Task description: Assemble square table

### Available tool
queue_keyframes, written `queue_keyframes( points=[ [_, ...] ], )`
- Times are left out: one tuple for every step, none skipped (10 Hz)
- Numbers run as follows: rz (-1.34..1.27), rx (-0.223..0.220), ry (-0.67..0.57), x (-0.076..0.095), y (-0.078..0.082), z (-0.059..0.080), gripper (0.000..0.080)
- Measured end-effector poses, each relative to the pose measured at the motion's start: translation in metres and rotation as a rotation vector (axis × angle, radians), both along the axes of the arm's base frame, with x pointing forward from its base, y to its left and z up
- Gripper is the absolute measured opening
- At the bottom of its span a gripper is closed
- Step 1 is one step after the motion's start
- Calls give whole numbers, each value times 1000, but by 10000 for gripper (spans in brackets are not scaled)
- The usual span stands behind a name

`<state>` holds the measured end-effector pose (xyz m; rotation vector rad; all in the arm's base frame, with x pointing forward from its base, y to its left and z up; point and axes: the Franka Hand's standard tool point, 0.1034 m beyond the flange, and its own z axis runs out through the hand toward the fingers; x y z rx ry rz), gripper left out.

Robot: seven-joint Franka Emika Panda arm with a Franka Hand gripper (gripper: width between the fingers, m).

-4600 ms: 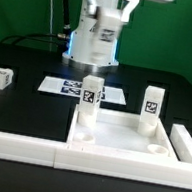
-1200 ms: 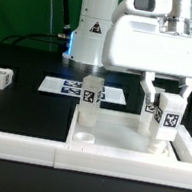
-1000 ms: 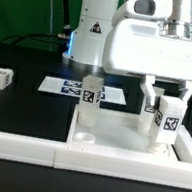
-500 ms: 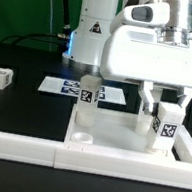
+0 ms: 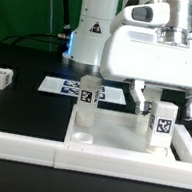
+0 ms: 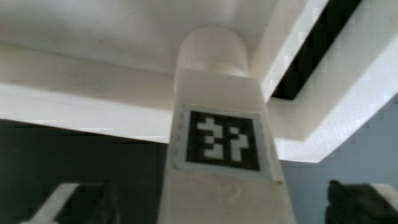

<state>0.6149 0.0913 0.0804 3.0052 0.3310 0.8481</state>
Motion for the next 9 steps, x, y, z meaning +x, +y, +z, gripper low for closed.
queue_keyframes(
  points=[
    [0,0,0,0,0,0,614],
    [0,0,0,0,0,0,642],
    [0,0,0,0,0,0,648],
    [0,0,0,0,0,0,648],
    [0,0,0,0,0,0,649],
    [0,0,0,0,0,0,649],
    [0,0,0,0,0,0,649],
    [-10,4,35,-1,0,-2,649],
    [-30,11,121,1,-1,5,649]
  ],
)
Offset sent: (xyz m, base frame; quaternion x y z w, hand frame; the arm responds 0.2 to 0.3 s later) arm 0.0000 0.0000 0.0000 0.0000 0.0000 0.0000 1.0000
